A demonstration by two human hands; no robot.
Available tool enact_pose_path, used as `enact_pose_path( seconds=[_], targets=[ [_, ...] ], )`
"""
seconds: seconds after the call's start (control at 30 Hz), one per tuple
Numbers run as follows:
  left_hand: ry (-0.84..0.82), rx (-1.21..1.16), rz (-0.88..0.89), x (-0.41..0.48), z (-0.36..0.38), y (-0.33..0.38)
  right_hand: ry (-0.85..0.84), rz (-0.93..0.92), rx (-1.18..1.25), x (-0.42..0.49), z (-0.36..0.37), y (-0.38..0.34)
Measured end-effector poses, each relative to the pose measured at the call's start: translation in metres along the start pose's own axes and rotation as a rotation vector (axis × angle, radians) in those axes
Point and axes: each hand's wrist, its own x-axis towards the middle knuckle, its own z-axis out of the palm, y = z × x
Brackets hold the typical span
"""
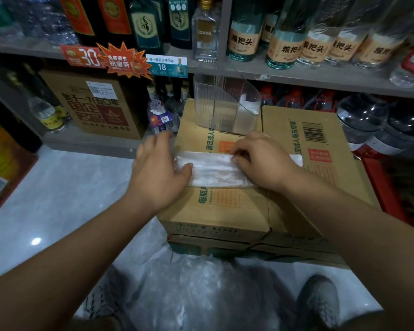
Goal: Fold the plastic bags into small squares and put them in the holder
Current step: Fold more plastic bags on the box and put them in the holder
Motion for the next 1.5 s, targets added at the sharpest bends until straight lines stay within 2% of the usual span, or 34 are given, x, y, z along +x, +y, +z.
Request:
enact_pose_path(
  seconds=[0.07,0.17,0.23,0.37,0.53,0.67,0.77,0.9,1.03,1.1,1.2,1.3,1.43,1.5],
  targets=[
    [-0.025,0.115,0.140,-0.002,0.000,0.002,0.011,-0.009,0.012,0.000,0.002,0.000],
    [-0.159,0.278,0.403,-0.002,0.007,0.001,0.018,-0.013,0.020,-0.002,0.004,0.001],
    [-0.263,0.354,0.450,-0.002,0.014,-0.001,0.053,-0.017,0.019,-0.005,0.006,0.000],
    [-0.340,0.404,0.426,-0.003,0.024,-0.006,0.136,-0.071,-0.014,-0.024,0.013,-0.014],
    [-0.320,0.385,0.395,-0.001,0.027,-0.006,-0.149,-0.042,-0.096,-0.046,0.022,-0.020],
    [-0.339,0.438,0.385,-0.001,0.029,-0.006,-0.174,-0.080,-0.157,-0.054,0.022,-0.019],
    [-0.349,0.472,0.372,-0.002,0.031,-0.006,-0.262,-0.128,-0.174,-0.062,0.022,-0.027],
    [-0.352,0.497,0.359,-0.001,0.032,-0.005,-0.343,-0.043,-0.165,-0.070,0.017,-0.015],
    [-0.346,0.510,0.362,-0.001,0.033,-0.006,-0.312,0.071,-0.140,-0.074,0.004,0.018],
    [-0.344,0.496,0.365,-0.001,0.033,-0.007,-0.246,0.074,-0.136,-0.076,0.000,0.027],
    [-0.334,0.459,0.376,-0.001,0.032,-0.007,-0.035,-0.128,-0.124,-0.074,-0.004,0.025],
    [-0.310,0.383,0.377,-0.001,0.031,-0.009,0.001,-0.295,-0.092,-0.062,0.000,0.014],
    [-0.193,0.214,0.381,-0.005,0.028,-0.012,-0.004,-0.314,-0.116,-0.053,0.009,0.010],
    [-0.144,0.193,0.443,-0.008,0.024,-0.014,0.014,-0.298,-0.121,-0.050,0.010,0.009]
  ],
)
